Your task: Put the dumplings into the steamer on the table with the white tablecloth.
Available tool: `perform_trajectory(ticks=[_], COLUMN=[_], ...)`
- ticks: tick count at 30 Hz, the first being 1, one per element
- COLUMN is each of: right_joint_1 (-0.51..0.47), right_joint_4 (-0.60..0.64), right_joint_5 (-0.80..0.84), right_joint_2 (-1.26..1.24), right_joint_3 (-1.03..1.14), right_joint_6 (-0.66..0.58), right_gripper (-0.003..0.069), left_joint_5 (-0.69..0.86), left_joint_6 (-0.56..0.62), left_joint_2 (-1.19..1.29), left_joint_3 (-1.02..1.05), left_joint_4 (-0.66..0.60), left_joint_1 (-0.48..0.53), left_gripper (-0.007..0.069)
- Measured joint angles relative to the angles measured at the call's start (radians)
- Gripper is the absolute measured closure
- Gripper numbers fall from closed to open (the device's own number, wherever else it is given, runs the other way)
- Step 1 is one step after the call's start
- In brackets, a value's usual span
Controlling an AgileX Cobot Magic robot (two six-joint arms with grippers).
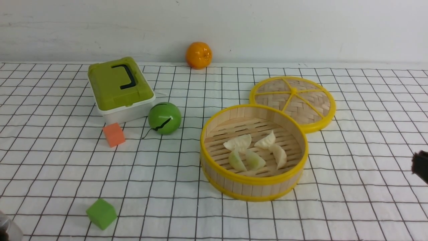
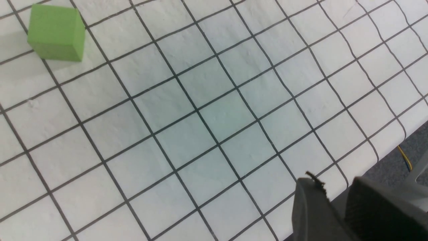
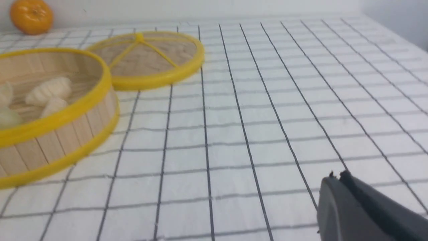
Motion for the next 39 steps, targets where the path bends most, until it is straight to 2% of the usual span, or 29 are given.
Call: perform_trajectory(ticks=[8, 14, 21, 39], right_joint_1=[-0.019, -0.019, -0.019, 0.030], right_joint_4=[0.001, 0.005, 0.046, 0.054], right_joint_5=[0.096, 0.101, 0.101, 0.102], right_joint_2=[-0.013, -0.013, -0.013, -0.013], right_joint_3=[0.005, 0.004, 0.004, 0.004], right_joint_6=[0.003, -0.007, -0.079, -0.089], right_gripper=[0.0682, 0.0682, 0.0682, 0.0681], left_joint_5=[0.000, 0.000, 0.000, 0.000], left_joint_6=[-0.001, -0.001, -0.001, -0.001], left_joint_2=[-0.001, -0.001, -0.001, -0.001], left_joint_3=[0.000, 0.000, 0.000, 0.000], left_joint_4=[0.000, 0.000, 0.000, 0.000], left_joint_1=[0.000, 0.000, 0.000, 0.000], left_gripper=[0.0459, 0.0455, 0.0445, 0.0428])
